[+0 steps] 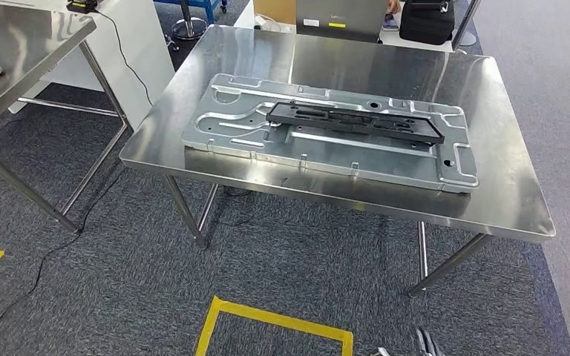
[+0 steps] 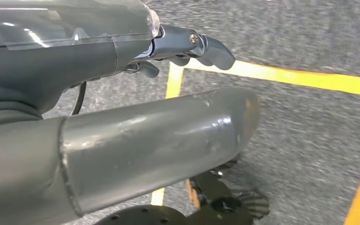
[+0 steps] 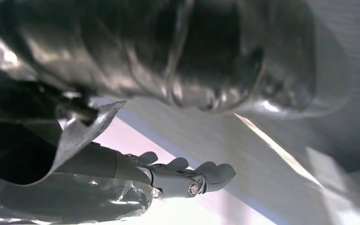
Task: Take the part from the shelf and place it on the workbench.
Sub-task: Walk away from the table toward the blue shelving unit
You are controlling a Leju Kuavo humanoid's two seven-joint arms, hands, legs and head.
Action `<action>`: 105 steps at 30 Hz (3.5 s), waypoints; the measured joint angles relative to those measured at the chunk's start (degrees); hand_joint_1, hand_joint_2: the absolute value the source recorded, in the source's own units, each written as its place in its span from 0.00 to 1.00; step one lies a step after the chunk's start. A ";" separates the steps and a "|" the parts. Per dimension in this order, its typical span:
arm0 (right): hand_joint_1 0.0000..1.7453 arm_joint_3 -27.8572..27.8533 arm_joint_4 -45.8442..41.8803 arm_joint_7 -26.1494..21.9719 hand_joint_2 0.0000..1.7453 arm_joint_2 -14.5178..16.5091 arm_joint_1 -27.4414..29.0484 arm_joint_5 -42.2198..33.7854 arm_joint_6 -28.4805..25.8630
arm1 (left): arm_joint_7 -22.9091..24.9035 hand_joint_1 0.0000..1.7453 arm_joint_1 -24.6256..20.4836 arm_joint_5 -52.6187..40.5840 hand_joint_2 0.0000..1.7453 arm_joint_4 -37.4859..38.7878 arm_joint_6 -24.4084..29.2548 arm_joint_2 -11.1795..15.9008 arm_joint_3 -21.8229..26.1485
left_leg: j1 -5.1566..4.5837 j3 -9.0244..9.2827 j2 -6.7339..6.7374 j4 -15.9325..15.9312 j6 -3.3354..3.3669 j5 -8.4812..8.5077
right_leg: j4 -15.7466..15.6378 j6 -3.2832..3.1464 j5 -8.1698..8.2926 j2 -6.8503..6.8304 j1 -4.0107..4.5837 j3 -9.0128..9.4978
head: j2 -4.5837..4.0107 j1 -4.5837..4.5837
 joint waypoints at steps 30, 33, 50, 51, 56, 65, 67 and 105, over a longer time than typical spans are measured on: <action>0.00 -5.67 19.85 19.85 0.00 10.47 -0.37 -26.15 9.43 | -1.53 0.00 -0.97 -2.14 0.00 2.21 5.45 1.11 3.30 | 0.10 -2.17 1.27 2.18 -0.47 -0.52 | -0.82 -0.19 -3.38 -1.96 -0.08 6.62 | 0.00 0.00; 0.00 -5.63 20.31 19.92 0.00 10.45 -0.32 -26.84 9.82 | -1.68 0.00 -1.01 -2.51 0.00 2.93 5.87 1.29 3.29 | -0.23 -3.12 -0.36 2.44 0.13 0.09 | 9.07 -0.21 -8.01 -0.22 -0.01 2.32 | 0.00 0.00; 0.00 -5.66 21.89 21.47 0.00 10.47 -0.54 -27.92 12.87 | -0.73 0.00 -1.05 -3.65 0.00 6.36 7.21 2.81 3.14 | 1.27 -10.94 -0.26 18.05 -4.37 -5.73 | -7.26 -2.60 1.17 -2.82 -0.41 9.13 | 0.00 -0.15; 0.00 -5.71 22.19 21.30 0.00 10.47 -0.74 -27.90 13.04 | -0.66 0.00 -0.98 -3.71 0.00 6.51 7.36 2.94 3.14 | 1.52 -8.67 0.32 14.47 -4.64 -3.93 | -7.02 -2.30 1.02 -3.48 -0.57 9.12 | 0.00 -0.15; 0.00 -6.78 23.26 17.95 0.00 10.33 -1.55 -25.31 17.48 | -0.11 0.00 -1.15 -3.83 0.00 7.54 7.74 3.36 3.13 | 1.00 -3.42 2.20 4.33 -3.32 -1.43 | -6.27 -0.08 0.46 -5.61 -0.46 9.36 | 0.00 -0.11; 0.00 -11.73 23.03 15.79 0.00 10.21 -1.05 -21.96 22.95 | 0.04 0.00 -1.07 -4.12 0.00 8.43 8.35 3.57 3.14 | 0.08 -4.52 -2.21 3.93 -0.46 -0.01 | 10.53 0.07 -7.70 -0.14 -0.08 1.50 | 0.00 -0.11; 0.00 -12.00 23.06 16.07 0.00 10.21 -1.05 -21.99 22.91 | 0.03 0.00 -1.08 -4.21 0.00 8.49 8.37 3.56 3.14 | -0.28 -4.39 -3.70 4.03 -0.42 0.02 | 4.33 -0.91 -3.24 0.89 0.32 4.26 | 0.00 -0.11; 0.00 -11.59 23.10 17.54 0.00 10.34 -1.18 -23.77 23.03 | 0.10 0.00 -1.35 -4.96 0.00 8.89 8.31 3.37 2.66 | 0.00 -4.67 -6.38 4.69 -2.60 -1.00 | -6.06 -2.40 1.21 2.85 0.22 7.90 | 0.00 -0.20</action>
